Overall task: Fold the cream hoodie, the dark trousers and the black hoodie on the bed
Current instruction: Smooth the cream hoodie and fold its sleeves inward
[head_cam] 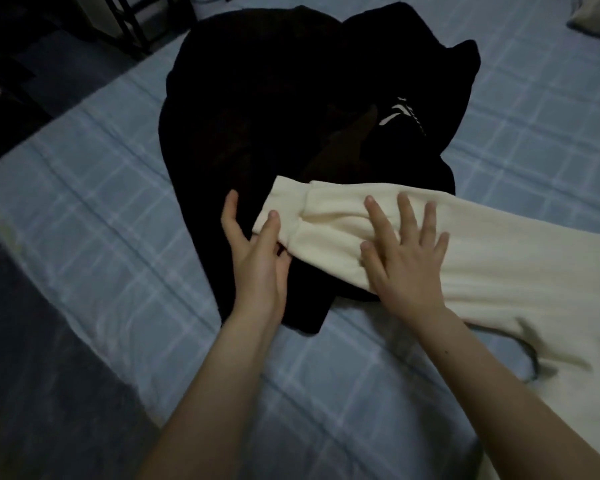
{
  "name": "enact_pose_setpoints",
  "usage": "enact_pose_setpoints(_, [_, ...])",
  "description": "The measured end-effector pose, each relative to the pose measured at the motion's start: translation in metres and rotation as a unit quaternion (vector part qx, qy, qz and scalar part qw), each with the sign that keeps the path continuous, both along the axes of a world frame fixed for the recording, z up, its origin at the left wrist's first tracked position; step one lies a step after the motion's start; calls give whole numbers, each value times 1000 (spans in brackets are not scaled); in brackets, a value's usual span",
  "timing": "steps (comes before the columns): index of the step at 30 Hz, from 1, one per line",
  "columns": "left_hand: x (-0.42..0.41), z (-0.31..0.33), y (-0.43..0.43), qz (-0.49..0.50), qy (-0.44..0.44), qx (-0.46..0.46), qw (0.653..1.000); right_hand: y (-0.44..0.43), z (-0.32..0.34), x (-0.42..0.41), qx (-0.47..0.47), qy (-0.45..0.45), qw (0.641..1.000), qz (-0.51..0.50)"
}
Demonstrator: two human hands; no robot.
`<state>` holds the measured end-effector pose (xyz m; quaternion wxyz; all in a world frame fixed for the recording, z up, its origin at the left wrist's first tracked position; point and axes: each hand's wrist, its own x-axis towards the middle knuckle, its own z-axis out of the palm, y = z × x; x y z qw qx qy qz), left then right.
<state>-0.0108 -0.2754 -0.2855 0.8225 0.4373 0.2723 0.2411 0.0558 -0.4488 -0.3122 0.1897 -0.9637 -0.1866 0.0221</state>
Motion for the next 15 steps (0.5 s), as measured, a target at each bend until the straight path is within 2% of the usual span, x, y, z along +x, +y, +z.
enact_pose_setpoints(3, [-6,1,-23,-28,17,123,992,0,0,0,8,10,1000,-1])
enact_pose_setpoints(5, [-3,5,-33,-80,37,232,969,-4,6,1,31,25,999,12])
enact_pose_setpoints(6, [-1,10,-34,-104,45,258,959,-9,11,1,55,32,998,22])
enact_pose_setpoints(10, [5,30,-39,-151,23,289,945,-54,27,-13,148,-2,989,21])
enact_pose_setpoints(15, [17,51,-93,-230,-25,234,944,-149,26,-50,146,-44,986,-67])
